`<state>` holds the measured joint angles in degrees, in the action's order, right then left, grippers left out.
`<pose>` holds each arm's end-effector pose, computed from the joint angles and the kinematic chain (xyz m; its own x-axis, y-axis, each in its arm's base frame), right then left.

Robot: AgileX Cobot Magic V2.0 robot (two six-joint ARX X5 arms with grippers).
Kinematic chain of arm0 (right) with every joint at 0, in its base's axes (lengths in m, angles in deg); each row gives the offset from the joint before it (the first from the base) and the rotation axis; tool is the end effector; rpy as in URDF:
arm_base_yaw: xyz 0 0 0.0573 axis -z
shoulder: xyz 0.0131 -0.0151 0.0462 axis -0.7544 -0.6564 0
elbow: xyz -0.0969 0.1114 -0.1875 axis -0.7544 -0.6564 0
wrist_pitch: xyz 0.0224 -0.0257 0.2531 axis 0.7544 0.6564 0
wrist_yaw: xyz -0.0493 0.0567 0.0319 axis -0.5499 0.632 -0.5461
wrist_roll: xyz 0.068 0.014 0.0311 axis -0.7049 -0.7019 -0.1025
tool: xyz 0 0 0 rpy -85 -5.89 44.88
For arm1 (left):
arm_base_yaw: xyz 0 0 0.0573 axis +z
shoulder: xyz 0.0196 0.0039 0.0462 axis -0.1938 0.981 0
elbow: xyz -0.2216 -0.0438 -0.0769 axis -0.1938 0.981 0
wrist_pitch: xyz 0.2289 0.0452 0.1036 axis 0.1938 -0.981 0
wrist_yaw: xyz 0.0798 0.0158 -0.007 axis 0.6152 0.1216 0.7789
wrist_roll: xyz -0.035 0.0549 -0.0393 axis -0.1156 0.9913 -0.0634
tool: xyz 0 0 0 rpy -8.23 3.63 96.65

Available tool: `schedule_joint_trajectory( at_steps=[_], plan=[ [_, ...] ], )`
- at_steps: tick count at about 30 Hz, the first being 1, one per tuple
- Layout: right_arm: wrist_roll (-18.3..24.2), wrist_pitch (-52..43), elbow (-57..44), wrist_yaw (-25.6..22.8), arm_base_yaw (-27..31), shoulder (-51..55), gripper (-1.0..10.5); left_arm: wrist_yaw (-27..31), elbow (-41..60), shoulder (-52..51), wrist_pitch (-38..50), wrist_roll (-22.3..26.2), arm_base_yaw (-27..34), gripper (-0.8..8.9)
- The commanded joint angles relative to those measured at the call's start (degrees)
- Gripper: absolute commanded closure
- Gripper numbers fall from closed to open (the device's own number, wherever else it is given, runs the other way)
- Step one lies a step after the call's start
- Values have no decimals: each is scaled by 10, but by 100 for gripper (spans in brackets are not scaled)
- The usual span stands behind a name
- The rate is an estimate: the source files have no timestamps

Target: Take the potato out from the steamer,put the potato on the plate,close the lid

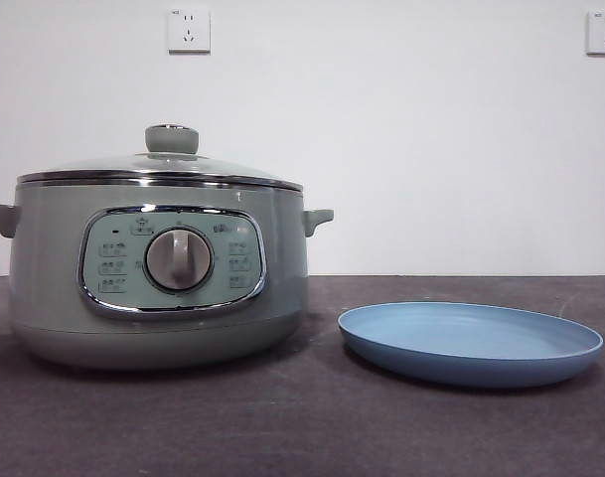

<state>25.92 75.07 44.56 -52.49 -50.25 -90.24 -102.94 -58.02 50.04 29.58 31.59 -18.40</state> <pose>0.1575 0.0345 0.4093 0.8496 0.5262 0.0353 -0.5224 0.8304 0.1939 0.1544 -0.0393 0.3595 0.8988 -0.4378 -0.0210 0.4164 0.8678 -0.2713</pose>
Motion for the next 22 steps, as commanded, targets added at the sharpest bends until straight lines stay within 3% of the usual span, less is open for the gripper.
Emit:
schedule_joint_trajectory(
  at_steps=[1, 6, 12, 13, 15, 17, 20, 22],
  plan=[
    [52, 29, 69, 37, -7, -58, 957, -15, -66, 60, -52, 65, 2, 819],
    [118, 110, 173, 118, -32, -164, 957, -46, -180, 166, -156, 113, 2, 819],
    [212, 253, 250, 126, -85, -265, 917, -59, -256, 252, -224, 129, 0, 800],
    [213, 259, 253, 125, -92, -275, 871, -58, -259, 259, -223, 129, 0, 747],
    [213, 266, 253, 123, -102, -293, 682, -58, -259, 267, -220, 129, -5, 494],
    [213, 270, 253, 106, -106, -304, 475, -57, -259, 273, -220, 129, -9, 320],
    [213, 272, 253, 58, -115, -311, 277, -57, -259, 278, -221, 128, -14, 314],
    [213, 271, 253, 35, -124, -312, 280, -57, -259, 278, -221, 128, -15, 314]
  ],
)
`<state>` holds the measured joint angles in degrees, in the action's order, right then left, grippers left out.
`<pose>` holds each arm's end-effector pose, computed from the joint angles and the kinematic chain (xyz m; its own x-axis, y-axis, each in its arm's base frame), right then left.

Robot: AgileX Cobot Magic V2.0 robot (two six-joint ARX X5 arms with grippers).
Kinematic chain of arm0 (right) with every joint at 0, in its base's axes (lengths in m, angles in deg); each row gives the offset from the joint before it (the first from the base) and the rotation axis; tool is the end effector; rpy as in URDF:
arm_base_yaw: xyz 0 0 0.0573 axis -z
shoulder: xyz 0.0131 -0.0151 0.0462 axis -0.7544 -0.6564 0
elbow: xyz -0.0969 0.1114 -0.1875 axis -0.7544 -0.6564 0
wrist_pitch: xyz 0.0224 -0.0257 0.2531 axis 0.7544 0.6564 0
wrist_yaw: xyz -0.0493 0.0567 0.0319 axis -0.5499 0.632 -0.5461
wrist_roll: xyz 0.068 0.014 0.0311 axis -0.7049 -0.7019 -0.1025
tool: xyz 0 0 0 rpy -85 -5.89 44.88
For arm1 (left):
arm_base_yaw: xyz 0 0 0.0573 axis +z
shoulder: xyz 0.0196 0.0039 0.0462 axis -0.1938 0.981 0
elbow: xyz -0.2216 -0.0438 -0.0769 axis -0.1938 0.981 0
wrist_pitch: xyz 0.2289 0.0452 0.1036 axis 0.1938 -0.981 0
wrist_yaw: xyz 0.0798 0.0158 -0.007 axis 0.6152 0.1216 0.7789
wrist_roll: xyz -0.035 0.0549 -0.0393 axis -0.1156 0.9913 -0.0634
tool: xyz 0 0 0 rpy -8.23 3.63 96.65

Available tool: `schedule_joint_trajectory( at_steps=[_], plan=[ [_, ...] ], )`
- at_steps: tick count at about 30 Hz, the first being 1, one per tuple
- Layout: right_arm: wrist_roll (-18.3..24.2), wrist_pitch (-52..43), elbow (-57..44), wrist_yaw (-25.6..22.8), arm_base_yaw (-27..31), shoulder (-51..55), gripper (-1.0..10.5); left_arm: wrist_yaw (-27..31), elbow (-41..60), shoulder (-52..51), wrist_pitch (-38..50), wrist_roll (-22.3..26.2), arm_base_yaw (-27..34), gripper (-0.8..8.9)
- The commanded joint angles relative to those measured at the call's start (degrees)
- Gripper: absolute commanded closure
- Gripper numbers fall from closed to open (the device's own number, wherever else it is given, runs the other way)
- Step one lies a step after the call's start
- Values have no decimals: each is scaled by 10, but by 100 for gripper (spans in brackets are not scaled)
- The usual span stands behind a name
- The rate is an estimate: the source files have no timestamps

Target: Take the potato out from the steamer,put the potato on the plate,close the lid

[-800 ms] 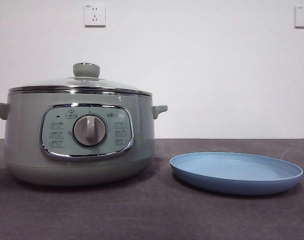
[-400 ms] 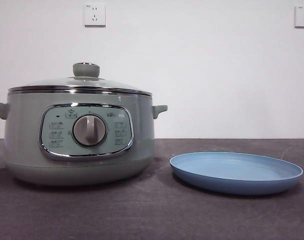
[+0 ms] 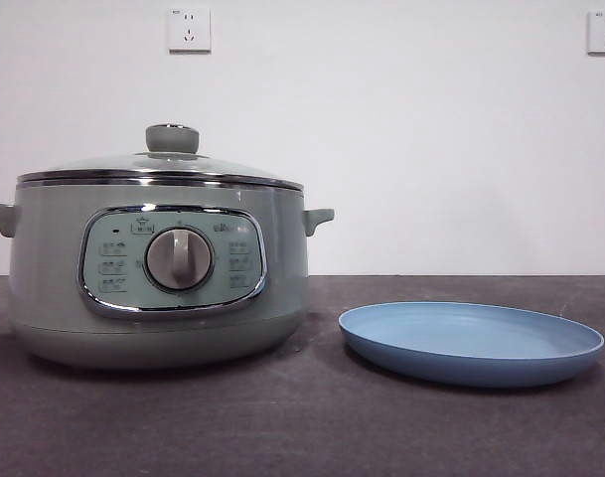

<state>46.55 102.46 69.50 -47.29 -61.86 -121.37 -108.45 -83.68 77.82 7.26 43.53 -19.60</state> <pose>0.2427 0.0921 0.3958 0.5471 0.7234 -0.4211 -0.7329 0.6570 0.1765 0.2237 -0.0584 0.3815 0.7524 -0.5267 -0.3955 0.4734 0.8500 -0.2313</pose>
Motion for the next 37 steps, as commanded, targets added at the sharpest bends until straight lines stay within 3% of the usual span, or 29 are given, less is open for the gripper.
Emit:
schedule_joint_trajectory(
  at_steps=[1, 11, 34, 36, 37],
  plan=[
    [7, -3, 3, -17, -11, -1, 281, -2, -3, 1, 3, 9, -3, 315],
    [6, -3, 4, -16, -15, 0, 286, 10, -3, 43, 20, 9, -28, 315],
    [1, -3, 4, -17, -15, 0, 287, 199, -3, 276, 61, 14, -138, 315],
    [1, -3, 4, -17, -15, 0, 288, 214, -3, 279, 63, 20, -142, 360],
    [1, -3, 4, -17, -15, 0, 288, 217, -3, 279, 63, 21, -143, 445]
  ],
)
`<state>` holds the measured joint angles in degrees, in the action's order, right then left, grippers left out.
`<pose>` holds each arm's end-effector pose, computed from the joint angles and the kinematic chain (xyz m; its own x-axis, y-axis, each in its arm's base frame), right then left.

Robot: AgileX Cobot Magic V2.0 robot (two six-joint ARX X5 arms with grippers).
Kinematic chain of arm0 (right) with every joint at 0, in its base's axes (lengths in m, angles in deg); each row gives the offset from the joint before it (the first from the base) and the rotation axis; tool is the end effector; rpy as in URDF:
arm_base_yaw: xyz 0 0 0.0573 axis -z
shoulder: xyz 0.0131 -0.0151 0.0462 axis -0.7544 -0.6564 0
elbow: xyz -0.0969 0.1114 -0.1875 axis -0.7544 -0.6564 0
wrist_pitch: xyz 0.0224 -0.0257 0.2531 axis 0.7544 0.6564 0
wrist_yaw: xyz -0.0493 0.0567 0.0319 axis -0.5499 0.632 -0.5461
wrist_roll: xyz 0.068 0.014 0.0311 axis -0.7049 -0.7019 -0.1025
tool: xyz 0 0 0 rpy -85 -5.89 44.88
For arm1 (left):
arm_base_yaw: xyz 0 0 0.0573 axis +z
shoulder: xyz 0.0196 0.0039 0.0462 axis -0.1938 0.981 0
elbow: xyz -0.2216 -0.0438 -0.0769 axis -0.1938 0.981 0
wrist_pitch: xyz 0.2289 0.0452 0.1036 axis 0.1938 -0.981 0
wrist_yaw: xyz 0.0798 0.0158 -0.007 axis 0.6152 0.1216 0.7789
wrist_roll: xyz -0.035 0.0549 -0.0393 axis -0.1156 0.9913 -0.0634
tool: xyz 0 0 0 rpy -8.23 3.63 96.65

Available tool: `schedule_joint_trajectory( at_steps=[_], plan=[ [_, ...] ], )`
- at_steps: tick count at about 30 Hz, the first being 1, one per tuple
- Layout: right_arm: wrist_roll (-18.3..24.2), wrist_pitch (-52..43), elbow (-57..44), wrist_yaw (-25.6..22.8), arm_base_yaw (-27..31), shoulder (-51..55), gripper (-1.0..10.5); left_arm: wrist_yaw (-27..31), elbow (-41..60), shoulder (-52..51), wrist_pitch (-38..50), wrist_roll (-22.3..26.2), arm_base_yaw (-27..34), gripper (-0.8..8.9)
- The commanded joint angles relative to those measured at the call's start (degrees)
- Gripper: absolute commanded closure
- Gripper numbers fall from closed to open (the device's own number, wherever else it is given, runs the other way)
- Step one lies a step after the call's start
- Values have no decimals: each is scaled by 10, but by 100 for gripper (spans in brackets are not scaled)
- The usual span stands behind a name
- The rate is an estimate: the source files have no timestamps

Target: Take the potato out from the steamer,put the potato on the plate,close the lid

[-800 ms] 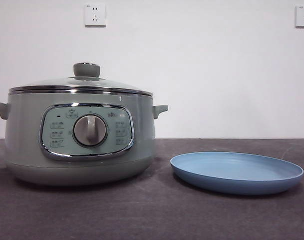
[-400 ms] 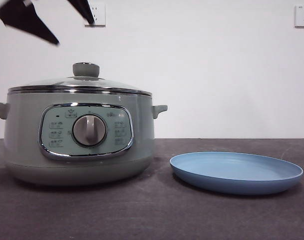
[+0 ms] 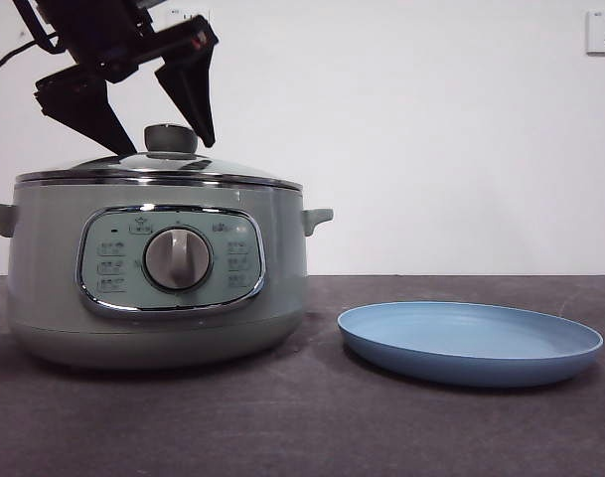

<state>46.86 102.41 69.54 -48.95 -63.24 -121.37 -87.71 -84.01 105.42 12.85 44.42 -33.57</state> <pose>0.2417 0.0967 0.3956 0.5497 0.7170 -0.4286 -0.7355 0.6587 0.1586 0.3204 -0.1361 0.2584 0.6014 -0.3141 -0.7346 0.3884 0.9184 -0.0747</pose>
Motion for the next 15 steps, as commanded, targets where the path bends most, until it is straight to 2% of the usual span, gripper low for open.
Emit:
schedule_joint_trajectory(
  at_steps=[1, 4, 15],
  plan=[
    [-2, -2, 3, -1, -1, 0, 289, 9, 0, 3, 8, 13, -3, 554],
    [-2, -2, 3, -1, -1, 0, 289, 9, 0, 3, 9, 19, -3, 827],
    [-2, 2, 3, 0, -1, 0, 288, 4, -2, 2, 19, 28, -3, 822]
  ],
)
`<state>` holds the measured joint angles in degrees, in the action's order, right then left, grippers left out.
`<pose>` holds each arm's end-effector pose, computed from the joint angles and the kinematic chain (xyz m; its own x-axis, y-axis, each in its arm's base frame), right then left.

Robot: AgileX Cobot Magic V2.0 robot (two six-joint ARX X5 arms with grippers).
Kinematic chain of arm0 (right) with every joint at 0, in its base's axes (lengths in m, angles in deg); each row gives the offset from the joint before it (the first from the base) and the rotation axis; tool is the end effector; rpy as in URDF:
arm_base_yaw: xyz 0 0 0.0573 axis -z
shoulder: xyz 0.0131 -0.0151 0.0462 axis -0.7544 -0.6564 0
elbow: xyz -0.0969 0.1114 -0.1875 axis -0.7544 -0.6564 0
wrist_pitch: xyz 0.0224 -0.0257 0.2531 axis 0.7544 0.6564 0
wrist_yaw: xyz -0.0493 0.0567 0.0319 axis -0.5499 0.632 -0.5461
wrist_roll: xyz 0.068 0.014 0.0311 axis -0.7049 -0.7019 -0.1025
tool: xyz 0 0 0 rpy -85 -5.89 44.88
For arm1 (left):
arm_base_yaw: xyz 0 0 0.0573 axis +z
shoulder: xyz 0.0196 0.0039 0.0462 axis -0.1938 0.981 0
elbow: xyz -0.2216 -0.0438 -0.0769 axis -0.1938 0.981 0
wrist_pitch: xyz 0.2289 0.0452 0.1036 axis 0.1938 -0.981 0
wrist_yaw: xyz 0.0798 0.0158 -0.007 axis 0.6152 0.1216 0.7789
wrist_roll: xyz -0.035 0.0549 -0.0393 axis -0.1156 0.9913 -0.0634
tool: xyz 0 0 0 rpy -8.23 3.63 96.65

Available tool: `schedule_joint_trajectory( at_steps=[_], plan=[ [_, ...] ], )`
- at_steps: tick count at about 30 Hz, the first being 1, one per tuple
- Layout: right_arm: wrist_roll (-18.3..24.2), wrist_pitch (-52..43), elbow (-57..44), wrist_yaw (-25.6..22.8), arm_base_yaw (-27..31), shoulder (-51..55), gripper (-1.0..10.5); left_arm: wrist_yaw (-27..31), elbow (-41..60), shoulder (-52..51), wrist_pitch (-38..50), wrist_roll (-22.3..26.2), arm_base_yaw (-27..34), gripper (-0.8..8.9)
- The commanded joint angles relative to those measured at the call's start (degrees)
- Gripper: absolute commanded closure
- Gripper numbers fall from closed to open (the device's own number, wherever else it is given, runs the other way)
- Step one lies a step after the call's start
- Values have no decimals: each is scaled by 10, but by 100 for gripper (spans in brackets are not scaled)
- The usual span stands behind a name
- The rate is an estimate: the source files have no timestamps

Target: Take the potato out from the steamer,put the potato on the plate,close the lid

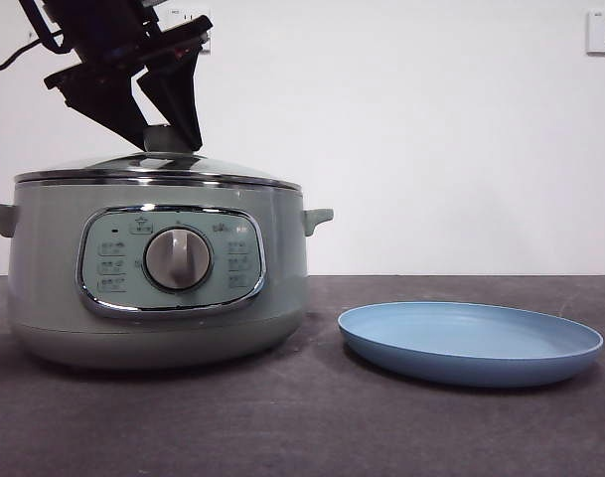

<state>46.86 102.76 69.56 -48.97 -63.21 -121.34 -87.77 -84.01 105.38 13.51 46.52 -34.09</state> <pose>0.2412 0.0964 0.3952 0.5482 0.7159 -0.4324 -0.7341 0.6596 0.1614 0.3200 -0.1394 0.2596 0.6063 -0.3240 -0.7262 0.4232 0.9046 -0.0502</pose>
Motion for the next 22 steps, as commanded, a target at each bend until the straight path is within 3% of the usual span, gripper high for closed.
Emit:
schedule_joint_trajectory(
  at_steps=[1, 8, 15, 22],
  plan=[
    [-2, -1, 3, 0, -1, 0, 288, 5, -7, 1, 13, 7, 2, 822],
    [-7, -10, 3, 4, -1, 0, 289, 5, -110, -2, -25, 26, 5, 822],
    [-101, -90, 3, 5, -2, -1, 289, 10, -286, -2, -120, 71, 5, 822],
    [-107, -97, 28, 1, -43, -34, 289, 108, -437, -2, -242, 102, 6, 822]
  ],
)
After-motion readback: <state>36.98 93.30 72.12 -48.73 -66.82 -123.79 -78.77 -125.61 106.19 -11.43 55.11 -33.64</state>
